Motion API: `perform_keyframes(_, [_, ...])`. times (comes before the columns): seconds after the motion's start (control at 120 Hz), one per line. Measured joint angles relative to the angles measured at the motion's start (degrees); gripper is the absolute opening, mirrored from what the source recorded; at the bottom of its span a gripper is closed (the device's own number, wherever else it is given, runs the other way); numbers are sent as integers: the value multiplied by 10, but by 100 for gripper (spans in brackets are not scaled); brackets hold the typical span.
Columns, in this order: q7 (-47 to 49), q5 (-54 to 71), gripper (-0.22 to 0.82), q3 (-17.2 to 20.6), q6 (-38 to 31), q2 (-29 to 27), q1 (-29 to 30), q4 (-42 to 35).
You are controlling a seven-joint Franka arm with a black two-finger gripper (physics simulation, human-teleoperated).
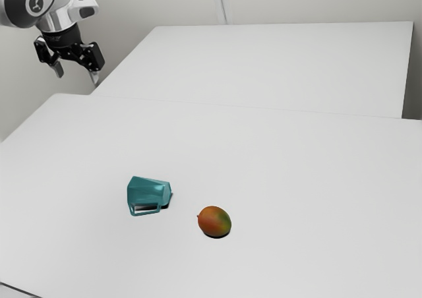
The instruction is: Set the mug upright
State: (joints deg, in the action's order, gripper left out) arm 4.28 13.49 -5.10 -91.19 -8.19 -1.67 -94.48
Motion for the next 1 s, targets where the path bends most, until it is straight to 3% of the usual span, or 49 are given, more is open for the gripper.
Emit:
perform_keyframes(0.433, [-17, -36, 60, -1, -7, -3, 23, -54])
perform_keyframes(0.783, [-24, -261, 60, -4, -9, 103, 152, -112])
perform_keyframes(1.0, [-30, -357, 60, -6, -6, 162, 164, -140])
